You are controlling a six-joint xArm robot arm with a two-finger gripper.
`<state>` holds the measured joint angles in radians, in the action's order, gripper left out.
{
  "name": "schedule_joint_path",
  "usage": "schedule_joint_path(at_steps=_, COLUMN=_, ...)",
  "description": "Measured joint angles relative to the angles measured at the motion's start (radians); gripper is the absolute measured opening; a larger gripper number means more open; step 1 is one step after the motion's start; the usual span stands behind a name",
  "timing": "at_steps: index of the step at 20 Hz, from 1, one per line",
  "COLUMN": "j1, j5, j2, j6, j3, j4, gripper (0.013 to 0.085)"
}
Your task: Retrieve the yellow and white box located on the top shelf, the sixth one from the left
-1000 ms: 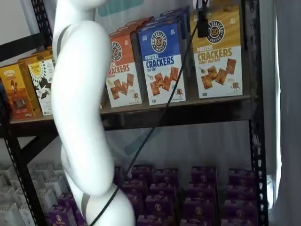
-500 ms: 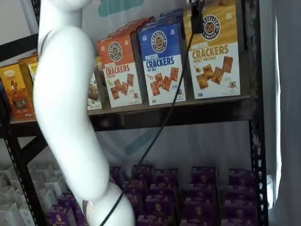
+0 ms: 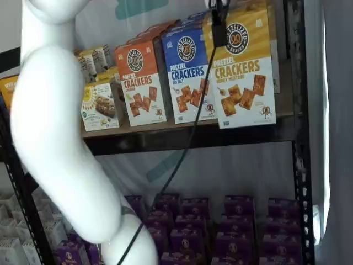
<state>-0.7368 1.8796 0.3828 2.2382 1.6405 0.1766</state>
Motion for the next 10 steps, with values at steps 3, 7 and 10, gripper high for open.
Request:
schedule_joint_path(at_steps=3, j1=0.008, j5=0.016, j2=0.047, j6=-0.006, j3=-0.043, j4=-0.007, gripper=0.0610)
schedule_joint_path(at_steps=7, j1=0.040, j5=0.037, j2=0.104, j6=-0.037, j3=-0.096, j4=-0.018, gripper=0.0610)
schedule_joint_path(at_steps=10, j1=0.072, j5=0.055, j2=0.140, j6=-0.069, j3=-0.126, j4=-0.021, gripper=0.0610)
